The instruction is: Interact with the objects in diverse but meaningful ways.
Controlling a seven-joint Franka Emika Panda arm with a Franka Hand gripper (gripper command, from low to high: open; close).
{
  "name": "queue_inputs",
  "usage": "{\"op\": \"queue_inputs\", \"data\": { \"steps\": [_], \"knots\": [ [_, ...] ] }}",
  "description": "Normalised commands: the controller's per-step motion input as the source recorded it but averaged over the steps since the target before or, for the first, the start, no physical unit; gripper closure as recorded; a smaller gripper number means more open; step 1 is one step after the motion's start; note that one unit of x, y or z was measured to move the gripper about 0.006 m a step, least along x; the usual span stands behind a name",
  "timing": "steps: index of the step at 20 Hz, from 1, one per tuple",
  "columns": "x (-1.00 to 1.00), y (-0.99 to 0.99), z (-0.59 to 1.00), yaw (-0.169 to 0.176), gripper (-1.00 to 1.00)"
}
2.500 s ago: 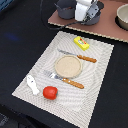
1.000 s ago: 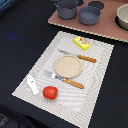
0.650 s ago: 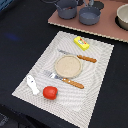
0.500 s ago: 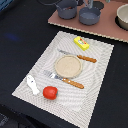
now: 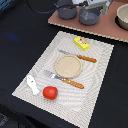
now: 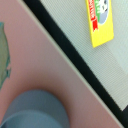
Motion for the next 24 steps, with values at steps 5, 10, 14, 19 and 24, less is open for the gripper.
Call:
{"op": "queue_inputs", "data": {
  "steps": [5,10,14,19,24],
  "knots": [
    [0.1,-0.39,-0.46,0.001,-1.0],
    [-0.03,-0.02,-0.48,0.024,-1.0],
    [-0.18,0.04,-0.44,0.038,-1.0],
    [-0.19,0.05,-0.35,0.037,-1.0],
    [-0.09,0.0,-0.33,0.029,-1.0]
  ]
}}
